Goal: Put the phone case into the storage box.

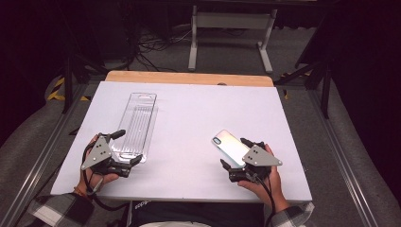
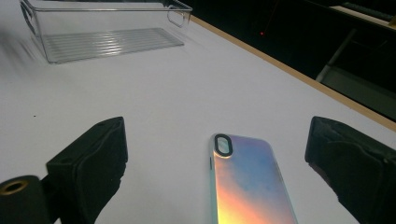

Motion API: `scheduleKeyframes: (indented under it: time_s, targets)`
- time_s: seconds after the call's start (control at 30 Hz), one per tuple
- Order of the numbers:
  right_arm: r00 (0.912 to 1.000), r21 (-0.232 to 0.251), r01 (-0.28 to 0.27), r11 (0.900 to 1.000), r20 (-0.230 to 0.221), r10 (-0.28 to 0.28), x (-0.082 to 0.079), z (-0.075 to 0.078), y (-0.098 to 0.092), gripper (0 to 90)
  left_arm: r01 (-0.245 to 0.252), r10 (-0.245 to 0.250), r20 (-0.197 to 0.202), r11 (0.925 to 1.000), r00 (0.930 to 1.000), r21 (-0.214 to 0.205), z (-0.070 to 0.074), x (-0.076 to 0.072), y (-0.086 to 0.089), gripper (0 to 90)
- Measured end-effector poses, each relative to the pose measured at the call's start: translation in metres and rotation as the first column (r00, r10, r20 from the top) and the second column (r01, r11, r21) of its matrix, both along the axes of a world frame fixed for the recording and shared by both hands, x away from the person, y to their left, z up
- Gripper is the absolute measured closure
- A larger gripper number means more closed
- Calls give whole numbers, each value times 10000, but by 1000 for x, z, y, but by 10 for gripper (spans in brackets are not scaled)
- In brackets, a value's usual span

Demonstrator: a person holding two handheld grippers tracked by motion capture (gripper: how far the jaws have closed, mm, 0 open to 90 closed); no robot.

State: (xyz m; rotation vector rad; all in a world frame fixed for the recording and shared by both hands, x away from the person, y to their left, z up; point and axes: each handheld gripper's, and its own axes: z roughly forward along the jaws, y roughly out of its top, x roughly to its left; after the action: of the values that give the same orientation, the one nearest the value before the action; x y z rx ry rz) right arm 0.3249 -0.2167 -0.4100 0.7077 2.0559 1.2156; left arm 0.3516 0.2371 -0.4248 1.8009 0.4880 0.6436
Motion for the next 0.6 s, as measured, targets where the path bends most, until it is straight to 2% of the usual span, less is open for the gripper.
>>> scheduleKeyframes:
  time_s: [0.13,0.37,0.6]
  targets:
    - [9998,3,-39,10000,-214,39,1,0,1,64,0,0,33,9999,10000,113,-1,-1,1,20]
    - [9983,-299,-34,9995,-587,17,5,-2,5,66,29,-29,25,10000,10000,64,-1,-2,1,20]
    - [9884,-767,68,9970,-1507,-183,19,2,5,71,59,-59,-30,9998,10000,192,-2,-2,-1,20]
